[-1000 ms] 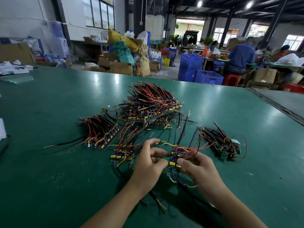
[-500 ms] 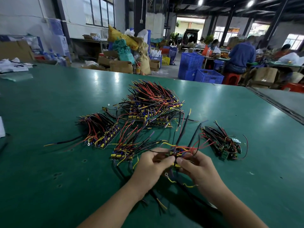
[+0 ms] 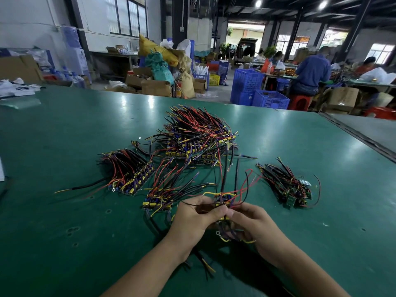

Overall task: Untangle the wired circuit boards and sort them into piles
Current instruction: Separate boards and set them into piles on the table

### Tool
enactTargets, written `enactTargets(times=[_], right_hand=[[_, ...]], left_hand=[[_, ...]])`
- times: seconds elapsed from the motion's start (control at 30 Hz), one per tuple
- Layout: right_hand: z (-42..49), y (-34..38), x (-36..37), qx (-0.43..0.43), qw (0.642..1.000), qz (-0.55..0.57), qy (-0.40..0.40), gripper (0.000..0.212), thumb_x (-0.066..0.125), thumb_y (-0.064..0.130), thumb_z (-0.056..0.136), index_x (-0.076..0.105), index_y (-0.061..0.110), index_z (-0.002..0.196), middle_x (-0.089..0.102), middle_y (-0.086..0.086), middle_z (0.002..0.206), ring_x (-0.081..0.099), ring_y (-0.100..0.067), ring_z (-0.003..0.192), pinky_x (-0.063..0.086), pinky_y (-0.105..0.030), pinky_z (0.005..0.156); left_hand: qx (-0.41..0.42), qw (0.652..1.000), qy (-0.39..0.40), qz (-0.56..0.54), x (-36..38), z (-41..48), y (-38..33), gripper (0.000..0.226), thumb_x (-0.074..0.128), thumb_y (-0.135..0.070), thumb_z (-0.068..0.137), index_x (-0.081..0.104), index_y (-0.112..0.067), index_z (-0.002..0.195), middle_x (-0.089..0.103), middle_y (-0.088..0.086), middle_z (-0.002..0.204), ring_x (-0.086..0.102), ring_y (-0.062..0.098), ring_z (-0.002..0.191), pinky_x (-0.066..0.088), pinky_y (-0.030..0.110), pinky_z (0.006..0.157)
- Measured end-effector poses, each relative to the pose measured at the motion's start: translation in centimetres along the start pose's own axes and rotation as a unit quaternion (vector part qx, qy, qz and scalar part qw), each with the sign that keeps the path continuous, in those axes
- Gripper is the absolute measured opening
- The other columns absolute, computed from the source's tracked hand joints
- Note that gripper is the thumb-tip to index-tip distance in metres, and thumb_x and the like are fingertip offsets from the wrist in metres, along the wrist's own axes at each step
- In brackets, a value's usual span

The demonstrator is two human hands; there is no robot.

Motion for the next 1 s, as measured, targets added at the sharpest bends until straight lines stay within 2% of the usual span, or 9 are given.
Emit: enactTargets(times=[0.13,0.27,0.43,0.53,0.6,0.7,0.8,0.93,1.0], right_hand=[[-0.2,0.8,-0.1,-0.041,0.997,-0.061,0.012,0.028,0.077,0.024,0.08,0.067,0.004,0.097,0.055,-0.001,0.062,0.044,-0.009,0.05,0.032,-0.016,0.048],[0.0,1.0,-0.6,-0.048,0.994,-0.088,0.032,0.008,0.068,0.007,0.088,0.064,0.007,0.095,0.053,-0.008,0.06,0.042,-0.014,0.051,0.035,-0.023,0.051],[-0.6,1.3,0.7,-0.069,0.982,-0.143,0.099,0.019,0.062,0.011,0.085,0.06,0.001,0.101,0.053,-0.017,0.073,0.045,-0.02,0.062,0.039,-0.026,0.056],[-0.8,1.1,1.0,-0.026,0.986,-0.129,0.105,0.039,0.066,0.031,0.084,0.057,0.004,0.111,0.06,-0.02,0.077,0.048,-0.024,0.066,0.038,-0.028,0.059],[-1.0,0.8,1.5,0.005,0.981,-0.146,0.131,0.048,0.061,0.04,0.087,0.055,-0.001,0.111,0.068,-0.015,0.077,0.048,-0.02,0.06,0.034,-0.026,0.053],[-1.2,0.7,1.6,0.026,0.966,-0.204,0.155,0.047,0.054,0.047,0.09,0.058,0.0,0.087,0.07,-0.007,0.068,0.04,-0.011,0.046,0.025,-0.026,0.046],[-1.3,0.9,1.5,-0.001,0.956,-0.241,0.165,0.034,0.058,0.051,0.086,0.056,0.025,0.064,0.063,0.001,0.053,0.037,-0.012,0.044,0.024,-0.03,0.047],[-1.0,1.1,1.1,-0.009,0.954,-0.267,0.136,0.032,0.065,0.051,0.073,0.058,0.024,0.056,0.051,0.005,0.043,0.036,-0.011,0.04,0.028,-0.024,0.047],[-1.1,1.2,1.0,-0.005,0.954,-0.267,0.136,0.032,0.069,0.049,0.072,0.059,0.022,0.059,0.049,0.004,0.044,0.039,-0.012,0.04,0.029,-0.026,0.046]], left_hand=[[0.018,0.999,-0.029,0.033,-0.7,0.0,-0.4,0.017,0.08,-0.023,0.071,0.074,-0.013,0.083,0.074,0.0,0.081,0.068,0.017,0.083,0.054,0.033,0.085],[0.071,0.98,0.007,0.186,-0.8,-0.1,-0.8,0.022,0.073,-0.046,0.076,0.068,-0.025,0.08,0.064,-0.014,0.064,0.058,0.006,0.063,0.044,0.019,0.064],[0.136,0.954,0.045,0.264,0.6,-0.9,-1.1,0.022,0.064,-0.049,0.081,0.066,-0.038,0.062,0.057,-0.018,0.054,0.052,-0.007,0.055,0.039,0.012,0.06],[0.149,0.956,-0.016,0.254,0.1,-1.0,-1.2,0.034,0.066,-0.033,0.09,0.061,-0.031,0.056,0.045,-0.017,0.04,0.042,-0.005,0.042,0.03,0.008,0.049],[0.145,0.957,-0.028,0.248,0.1,-1.1,-1.1,0.041,0.064,-0.036,0.091,0.059,-0.033,0.05,0.043,-0.013,0.039,0.04,-0.001,0.041,0.028,0.01,0.047],[0.151,0.952,-0.023,0.264,0.3,-1.1,-1.0,0.046,0.059,-0.049,0.086,0.051,-0.029,0.045,0.037,-0.008,0.04,0.035,0.004,0.041,0.025,0.014,0.046],[0.141,0.954,0.037,0.261,0.4,-0.9,-1.1,0.042,0.055,-0.059,0.079,0.055,-0.026,0.052,0.043,-0.009,0.046,0.039,0.004,0.048,0.032,0.023,0.052],[0.105,0.969,0.123,0.186,1.0,-1.3,-1.2,0.037,0.057,-0.056,0.081,0.063,-0.027,0.057,0.049,-0.015,0.053,0.044,0.001,0.054,0.036,0.018,0.056],[0.073,0.979,0.133,0.138,1.0,-1.2,-0.9,0.049,0.06,-0.062,0.077,0.06,-0.018,0.057,0.05,-0.013,0.058,0.047,0.002,0.058,0.038,0.015,0.058]])
Point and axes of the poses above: each hand's wrist, its own z-axis towards the middle knuckle, its own x-axis out of the palm, y = z × x, the point moved 6 cm from there along z, towards the middle knuckle
